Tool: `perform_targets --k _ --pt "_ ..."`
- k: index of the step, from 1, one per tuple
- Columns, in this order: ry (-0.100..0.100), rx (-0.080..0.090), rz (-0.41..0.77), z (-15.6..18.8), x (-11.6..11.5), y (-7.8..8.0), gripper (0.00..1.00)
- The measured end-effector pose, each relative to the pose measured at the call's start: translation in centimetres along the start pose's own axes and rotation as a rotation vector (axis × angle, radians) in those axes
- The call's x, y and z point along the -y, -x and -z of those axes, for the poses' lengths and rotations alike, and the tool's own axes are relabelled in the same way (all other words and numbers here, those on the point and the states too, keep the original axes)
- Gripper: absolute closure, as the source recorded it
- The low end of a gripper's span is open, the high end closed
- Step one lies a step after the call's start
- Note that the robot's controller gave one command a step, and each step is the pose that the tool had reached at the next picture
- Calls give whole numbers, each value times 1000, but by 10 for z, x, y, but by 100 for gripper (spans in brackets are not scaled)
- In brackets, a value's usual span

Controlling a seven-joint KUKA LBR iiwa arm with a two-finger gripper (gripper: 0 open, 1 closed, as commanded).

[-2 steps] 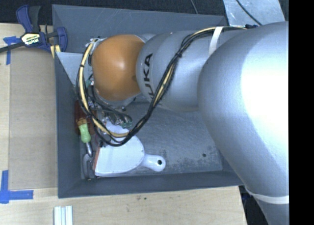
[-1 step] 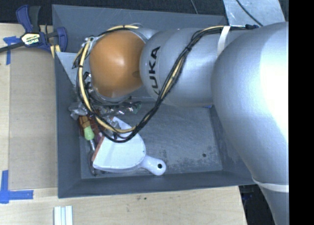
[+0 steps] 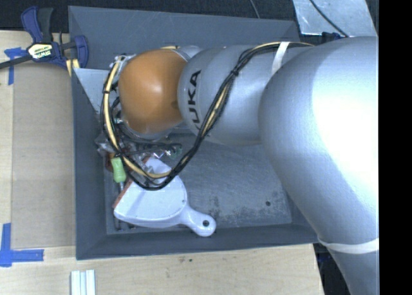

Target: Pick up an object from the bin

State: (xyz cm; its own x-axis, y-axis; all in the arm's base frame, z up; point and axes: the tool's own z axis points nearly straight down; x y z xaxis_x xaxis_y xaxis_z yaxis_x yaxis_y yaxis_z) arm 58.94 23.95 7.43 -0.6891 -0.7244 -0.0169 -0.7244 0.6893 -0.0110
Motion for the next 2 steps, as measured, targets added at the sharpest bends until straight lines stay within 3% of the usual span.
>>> perform_targets --k 1,2 --pt "-9 21 557 0 17 20 100" --pt "-8 21 556 0 17 20 100"
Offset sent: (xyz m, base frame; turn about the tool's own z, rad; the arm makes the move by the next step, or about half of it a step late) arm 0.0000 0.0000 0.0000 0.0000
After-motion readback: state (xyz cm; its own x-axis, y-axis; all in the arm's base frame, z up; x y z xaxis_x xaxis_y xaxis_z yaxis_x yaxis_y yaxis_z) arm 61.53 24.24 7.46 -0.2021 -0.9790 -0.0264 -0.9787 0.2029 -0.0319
